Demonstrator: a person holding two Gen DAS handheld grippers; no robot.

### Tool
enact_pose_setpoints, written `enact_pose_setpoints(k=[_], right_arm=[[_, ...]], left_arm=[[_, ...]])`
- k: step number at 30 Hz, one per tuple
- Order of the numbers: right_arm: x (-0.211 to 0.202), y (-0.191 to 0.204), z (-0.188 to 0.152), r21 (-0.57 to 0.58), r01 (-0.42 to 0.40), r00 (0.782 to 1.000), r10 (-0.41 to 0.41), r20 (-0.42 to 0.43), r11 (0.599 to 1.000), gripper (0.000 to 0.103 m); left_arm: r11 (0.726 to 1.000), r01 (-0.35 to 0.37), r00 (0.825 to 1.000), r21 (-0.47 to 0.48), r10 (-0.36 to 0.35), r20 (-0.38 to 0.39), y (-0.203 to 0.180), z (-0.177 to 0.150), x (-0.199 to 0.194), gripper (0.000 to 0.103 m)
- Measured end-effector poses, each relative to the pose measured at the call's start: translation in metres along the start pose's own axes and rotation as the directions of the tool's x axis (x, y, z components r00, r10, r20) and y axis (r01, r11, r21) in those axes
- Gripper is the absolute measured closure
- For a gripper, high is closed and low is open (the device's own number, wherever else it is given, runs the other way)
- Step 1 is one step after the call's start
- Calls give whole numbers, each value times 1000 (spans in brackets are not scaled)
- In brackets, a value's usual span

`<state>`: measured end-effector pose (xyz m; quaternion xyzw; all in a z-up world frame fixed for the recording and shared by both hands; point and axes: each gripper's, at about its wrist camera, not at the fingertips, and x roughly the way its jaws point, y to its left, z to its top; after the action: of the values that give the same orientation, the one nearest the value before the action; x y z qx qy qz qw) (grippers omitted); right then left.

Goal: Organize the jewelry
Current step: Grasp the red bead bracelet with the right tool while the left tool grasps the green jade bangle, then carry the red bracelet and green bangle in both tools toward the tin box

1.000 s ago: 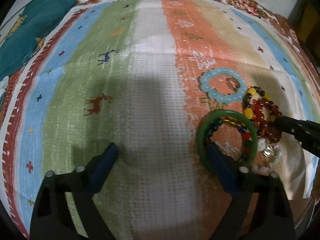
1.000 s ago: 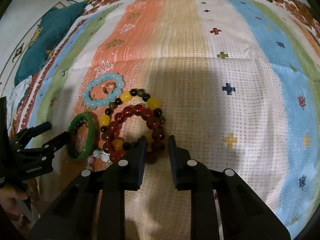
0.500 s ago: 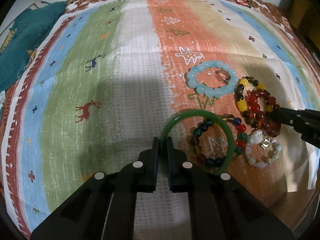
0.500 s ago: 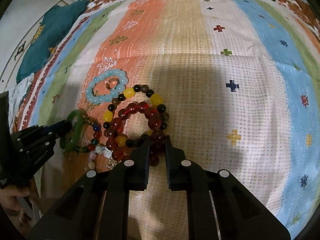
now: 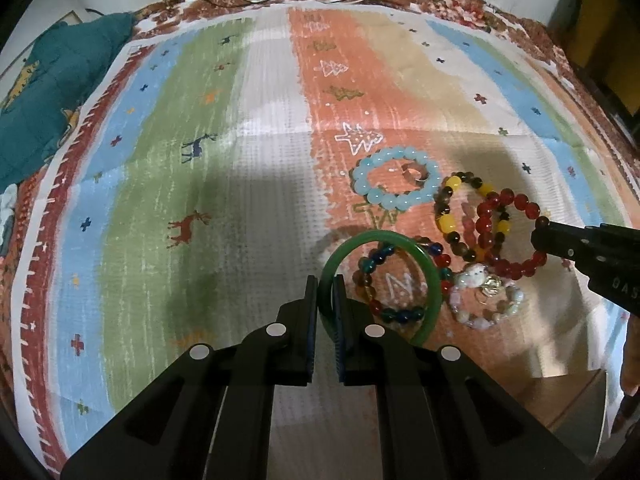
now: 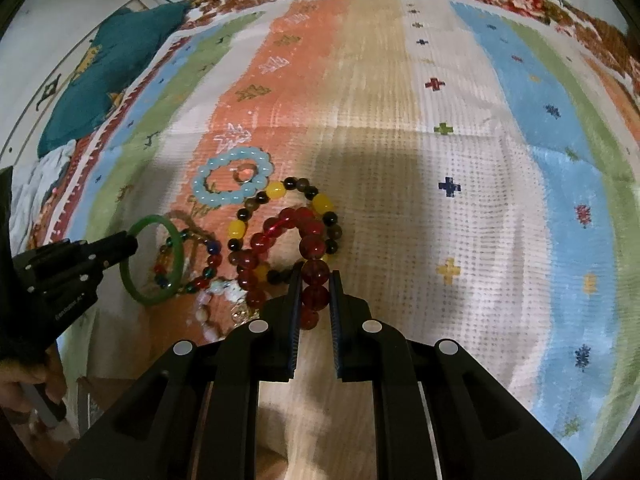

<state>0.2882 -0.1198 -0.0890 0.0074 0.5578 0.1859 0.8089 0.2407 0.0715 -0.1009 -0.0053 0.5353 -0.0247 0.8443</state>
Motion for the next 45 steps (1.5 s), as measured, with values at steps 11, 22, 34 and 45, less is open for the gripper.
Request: enact_pose_setpoints(k=[11,22,34,45], right_arm=[[-32,14,-9,-55,32,998,-29,48,998,89],[-68,24,-25,-81,38,995,-30,100,996,89],[-118,42,-47,-125,10,982,14,189,992,89],[-144,57,-67,-172,-22,974,61,220,985,89]], left_arm=[[999,20,999,-35,-19,35,2,-5,-25,96],[997,52,995,-57,-47,87,-4,-15,-60,96],[991,107,984,-82,-94,152,-8,-32,-99,96],[987,141,976,-73,-126,175,-16,-50,-118,95]])
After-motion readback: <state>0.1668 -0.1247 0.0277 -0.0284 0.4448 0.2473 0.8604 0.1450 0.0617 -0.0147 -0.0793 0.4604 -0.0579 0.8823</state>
